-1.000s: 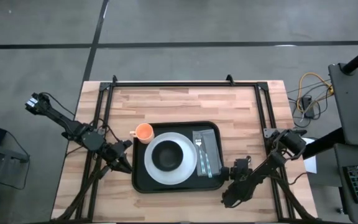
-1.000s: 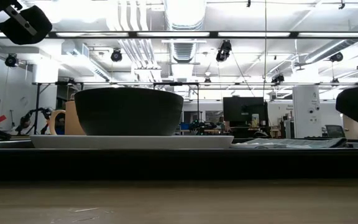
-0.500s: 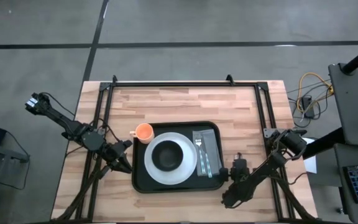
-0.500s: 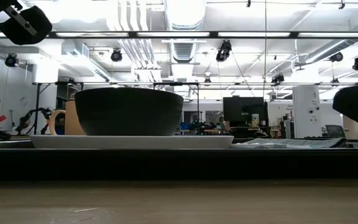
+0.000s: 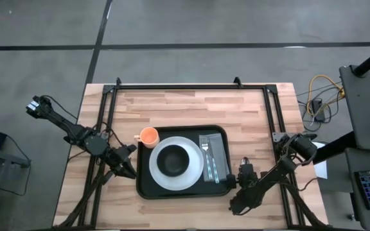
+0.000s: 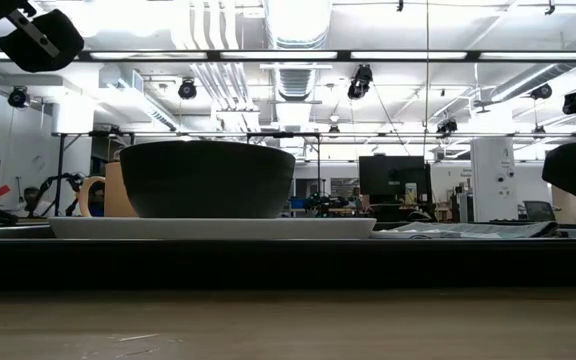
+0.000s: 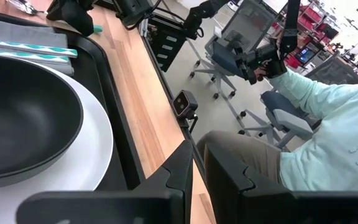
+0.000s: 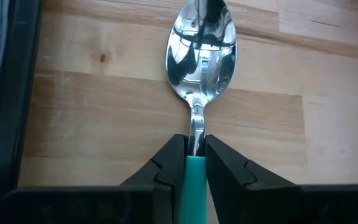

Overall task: Set up tray
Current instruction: Put the green spoon on the gray napkin

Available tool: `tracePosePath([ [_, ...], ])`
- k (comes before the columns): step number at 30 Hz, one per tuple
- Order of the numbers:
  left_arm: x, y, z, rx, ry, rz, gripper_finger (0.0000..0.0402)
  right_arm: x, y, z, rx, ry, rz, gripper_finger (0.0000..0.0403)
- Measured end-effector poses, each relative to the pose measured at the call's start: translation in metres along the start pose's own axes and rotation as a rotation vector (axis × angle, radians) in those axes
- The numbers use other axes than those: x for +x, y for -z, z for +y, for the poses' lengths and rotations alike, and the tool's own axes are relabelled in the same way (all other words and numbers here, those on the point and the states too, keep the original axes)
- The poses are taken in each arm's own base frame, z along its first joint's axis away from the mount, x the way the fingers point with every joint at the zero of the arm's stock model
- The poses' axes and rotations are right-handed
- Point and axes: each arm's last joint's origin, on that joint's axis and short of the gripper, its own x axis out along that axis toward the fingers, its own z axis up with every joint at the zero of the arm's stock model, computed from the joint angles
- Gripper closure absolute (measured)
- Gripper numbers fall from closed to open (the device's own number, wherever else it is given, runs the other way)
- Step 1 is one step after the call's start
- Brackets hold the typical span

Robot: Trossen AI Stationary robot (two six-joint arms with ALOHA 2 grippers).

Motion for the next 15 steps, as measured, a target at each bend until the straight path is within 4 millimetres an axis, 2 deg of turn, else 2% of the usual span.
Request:
tracePosePath([
  [15,0.0,0.0,0.0,0.0,0.0,0.0,0.0378,-0.0023,0.0,-0.0003,-0.03,0.003,0.003,0.0377],
])
